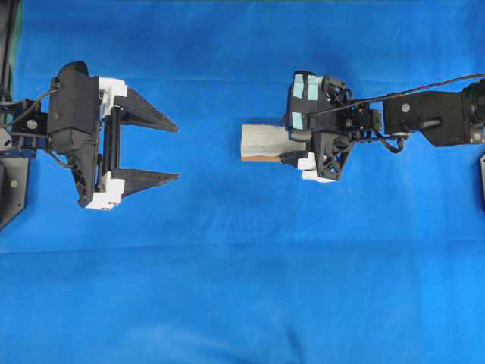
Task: Hand over the sponge with the left arm and wipe it with the right arm.
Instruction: 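Lower the sponge to the table with the right gripper, then open the right gripper to release the sponge on the table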
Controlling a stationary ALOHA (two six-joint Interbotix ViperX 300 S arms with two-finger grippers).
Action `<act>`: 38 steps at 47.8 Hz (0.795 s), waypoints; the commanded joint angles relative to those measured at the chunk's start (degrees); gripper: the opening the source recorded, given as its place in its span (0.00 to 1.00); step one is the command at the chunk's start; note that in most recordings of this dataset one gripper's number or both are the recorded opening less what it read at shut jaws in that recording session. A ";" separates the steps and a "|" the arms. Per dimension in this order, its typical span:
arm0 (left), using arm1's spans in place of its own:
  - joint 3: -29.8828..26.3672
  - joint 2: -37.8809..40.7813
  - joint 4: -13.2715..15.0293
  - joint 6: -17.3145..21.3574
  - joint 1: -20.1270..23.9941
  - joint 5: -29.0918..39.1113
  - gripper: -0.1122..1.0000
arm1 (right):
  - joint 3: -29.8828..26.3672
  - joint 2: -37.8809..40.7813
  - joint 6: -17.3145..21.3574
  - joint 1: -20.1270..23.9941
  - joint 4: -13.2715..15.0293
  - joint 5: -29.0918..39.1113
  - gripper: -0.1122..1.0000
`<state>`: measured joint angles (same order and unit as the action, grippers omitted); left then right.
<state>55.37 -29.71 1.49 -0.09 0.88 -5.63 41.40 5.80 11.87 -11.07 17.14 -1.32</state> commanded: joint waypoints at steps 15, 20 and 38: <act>-0.62 -0.18 -0.09 0.09 -0.09 -0.53 0.90 | -0.62 -9.23 0.18 0.70 -0.09 3.52 0.77; -0.70 -0.26 -0.09 0.09 -0.09 -0.44 0.90 | -0.62 -12.92 0.09 0.70 -0.09 5.63 0.77; -0.70 -0.18 -0.09 0.00 -0.09 -0.44 0.90 | 1.49 -22.94 0.62 2.20 -0.70 7.12 0.77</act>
<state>55.28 -29.71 1.41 -0.09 0.88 -5.71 43.24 -15.64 12.22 -9.05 16.88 6.33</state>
